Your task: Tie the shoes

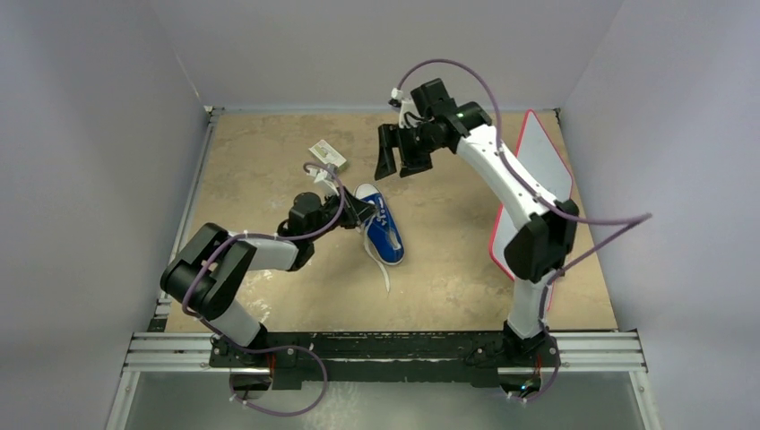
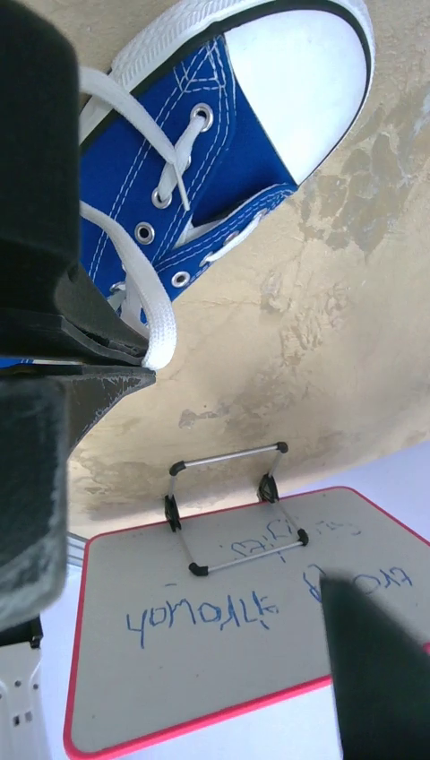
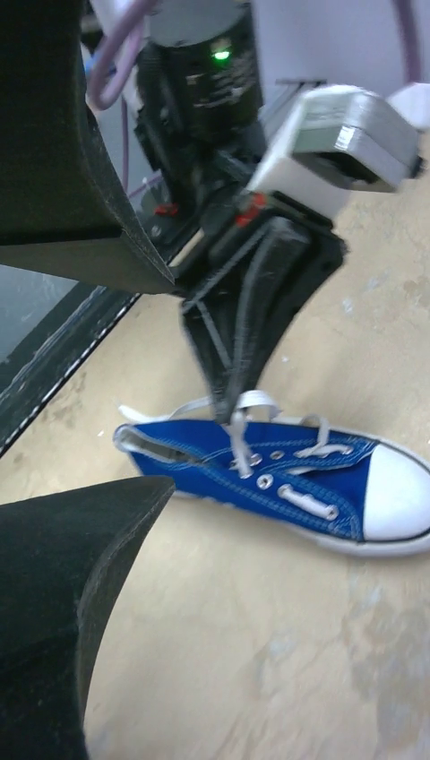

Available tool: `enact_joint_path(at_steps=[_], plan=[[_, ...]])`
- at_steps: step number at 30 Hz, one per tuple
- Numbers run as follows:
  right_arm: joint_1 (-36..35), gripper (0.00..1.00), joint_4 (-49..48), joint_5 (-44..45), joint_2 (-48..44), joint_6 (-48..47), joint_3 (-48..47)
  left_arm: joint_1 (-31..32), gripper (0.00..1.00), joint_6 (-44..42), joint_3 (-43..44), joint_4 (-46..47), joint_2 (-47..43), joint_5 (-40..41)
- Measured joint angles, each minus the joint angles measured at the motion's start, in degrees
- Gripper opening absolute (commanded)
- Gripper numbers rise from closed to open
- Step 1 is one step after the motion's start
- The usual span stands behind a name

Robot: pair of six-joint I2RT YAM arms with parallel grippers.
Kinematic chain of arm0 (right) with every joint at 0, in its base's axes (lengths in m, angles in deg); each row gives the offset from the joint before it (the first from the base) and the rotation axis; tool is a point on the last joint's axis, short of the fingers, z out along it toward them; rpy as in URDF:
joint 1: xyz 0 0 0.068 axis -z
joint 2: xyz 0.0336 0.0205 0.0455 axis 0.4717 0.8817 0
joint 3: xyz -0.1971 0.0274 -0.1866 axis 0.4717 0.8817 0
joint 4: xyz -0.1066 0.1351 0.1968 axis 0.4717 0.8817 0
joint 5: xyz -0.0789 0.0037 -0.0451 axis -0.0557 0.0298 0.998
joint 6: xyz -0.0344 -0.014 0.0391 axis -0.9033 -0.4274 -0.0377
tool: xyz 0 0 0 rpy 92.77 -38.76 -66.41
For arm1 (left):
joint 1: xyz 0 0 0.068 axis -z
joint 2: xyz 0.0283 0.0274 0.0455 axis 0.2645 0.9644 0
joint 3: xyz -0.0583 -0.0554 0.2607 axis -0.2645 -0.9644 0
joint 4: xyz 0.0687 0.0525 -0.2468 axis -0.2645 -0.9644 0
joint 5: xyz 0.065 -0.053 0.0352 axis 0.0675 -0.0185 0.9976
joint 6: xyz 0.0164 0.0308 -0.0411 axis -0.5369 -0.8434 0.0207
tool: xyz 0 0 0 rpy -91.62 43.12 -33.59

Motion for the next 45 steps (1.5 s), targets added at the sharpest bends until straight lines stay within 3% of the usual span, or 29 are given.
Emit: enact_joint_path(at_steps=[9,14,19,23,33,38,43,45], plan=[[-3.65,0.76,4.15,15.28,-18.84,-4.42,18.75,0.00,0.00,-4.17,4.92,-14.08,-1.73,0.52],[-9.27,0.42,2.80,21.92,-25.64,-1.05,30.21,0.00,0.00,-4.87,6.03,-20.61,-2.95,1.64],[-17.53,0.27,0.55,31.06,-24.28,5.57,33.88,0.00,0.00,-5.35,7.50,-25.62,-3.13,2.99],[-20.94,0.28,-2.47,36.79,-19.58,9.97,34.07,-0.02,0.00,-5.25,7.96,-27.74,-3.13,3.78],[-21.07,0.29,-9.57,45.99,-9.99,18.32,37.42,-1.31,0.00,-2.21,8.31,-29.73,-3.78,4.39],[-21.07,0.29,-14.16,46.71,-9.81,18.56,39.74,-1.55,0.00,-1.60,8.72,-31.74,-5.97,4.00],[-21.11,0.29,-23.04,41.94,-10.05,15.04,43.63,-1.55,0.00,-1.31,8.61,-33.42,-9.44,3.39],[-21.09,0.35,-24.72,40.85,-10.95,14.71,44.87,-1.55,0.00,-1.40,8.66,-34.29,-10.16,3.26]])
